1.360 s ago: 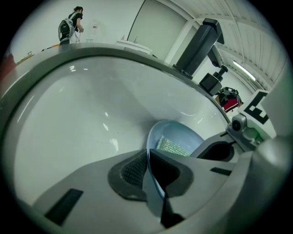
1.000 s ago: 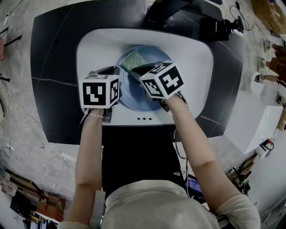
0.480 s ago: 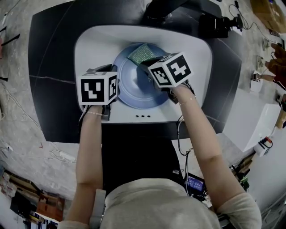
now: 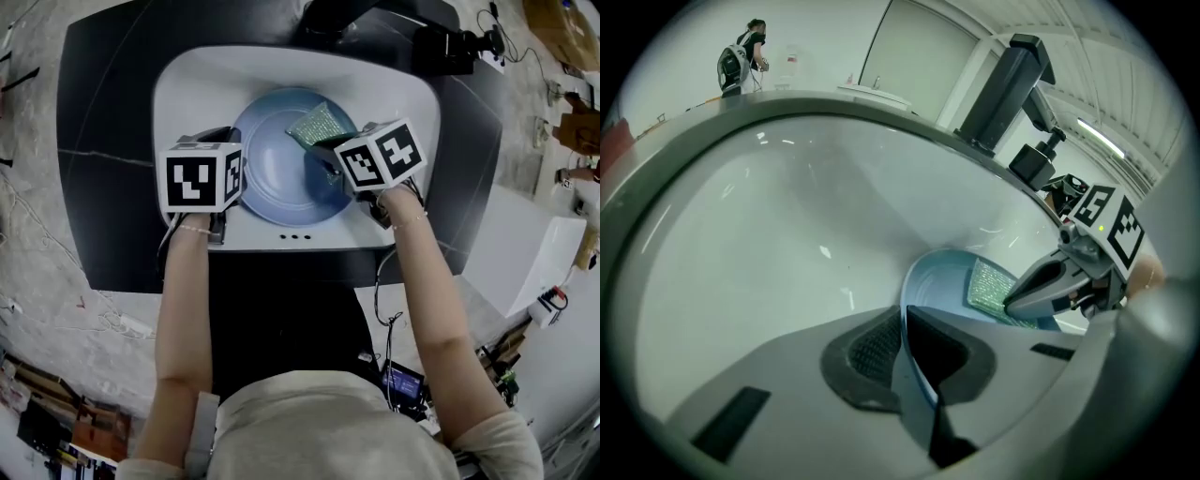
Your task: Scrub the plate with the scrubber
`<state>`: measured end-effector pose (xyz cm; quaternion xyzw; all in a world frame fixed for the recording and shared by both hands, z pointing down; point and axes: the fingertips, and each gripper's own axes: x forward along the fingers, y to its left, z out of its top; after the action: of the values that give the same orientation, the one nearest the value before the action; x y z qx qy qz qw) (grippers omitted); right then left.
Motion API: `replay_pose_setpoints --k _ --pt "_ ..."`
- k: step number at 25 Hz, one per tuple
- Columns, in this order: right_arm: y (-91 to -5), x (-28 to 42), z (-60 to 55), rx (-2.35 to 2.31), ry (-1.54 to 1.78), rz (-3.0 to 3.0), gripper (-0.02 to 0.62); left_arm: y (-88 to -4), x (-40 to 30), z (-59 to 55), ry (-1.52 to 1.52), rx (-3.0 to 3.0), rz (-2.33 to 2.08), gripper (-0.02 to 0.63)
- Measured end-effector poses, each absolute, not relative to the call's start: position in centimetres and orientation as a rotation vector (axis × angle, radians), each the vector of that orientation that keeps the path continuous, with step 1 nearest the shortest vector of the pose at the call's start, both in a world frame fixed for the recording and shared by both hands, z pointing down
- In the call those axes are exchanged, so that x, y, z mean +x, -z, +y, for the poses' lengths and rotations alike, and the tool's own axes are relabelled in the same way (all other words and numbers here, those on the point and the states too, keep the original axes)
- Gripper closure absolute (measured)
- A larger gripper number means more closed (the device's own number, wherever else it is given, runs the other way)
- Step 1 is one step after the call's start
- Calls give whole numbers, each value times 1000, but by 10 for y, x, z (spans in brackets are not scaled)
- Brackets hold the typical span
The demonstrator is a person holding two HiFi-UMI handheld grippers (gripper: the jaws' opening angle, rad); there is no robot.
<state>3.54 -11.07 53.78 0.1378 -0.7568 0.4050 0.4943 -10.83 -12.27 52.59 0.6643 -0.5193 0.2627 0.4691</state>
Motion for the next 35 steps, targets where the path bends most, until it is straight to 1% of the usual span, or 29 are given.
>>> replay_pose_setpoints --k 17,26,35 --pt "-508 22 -39 152 -1106 -1836 565 -519 -114 -123 -661 1630 -1328 574" --pt "-497 -11 -19 31 -1064 -1876 565 -517 -115 -122 -638 1633 -1325 574" --pt "-500 -39 -22 30 -1040 -1913 565 -513 -116 -125 -577 1627 -1319 572"
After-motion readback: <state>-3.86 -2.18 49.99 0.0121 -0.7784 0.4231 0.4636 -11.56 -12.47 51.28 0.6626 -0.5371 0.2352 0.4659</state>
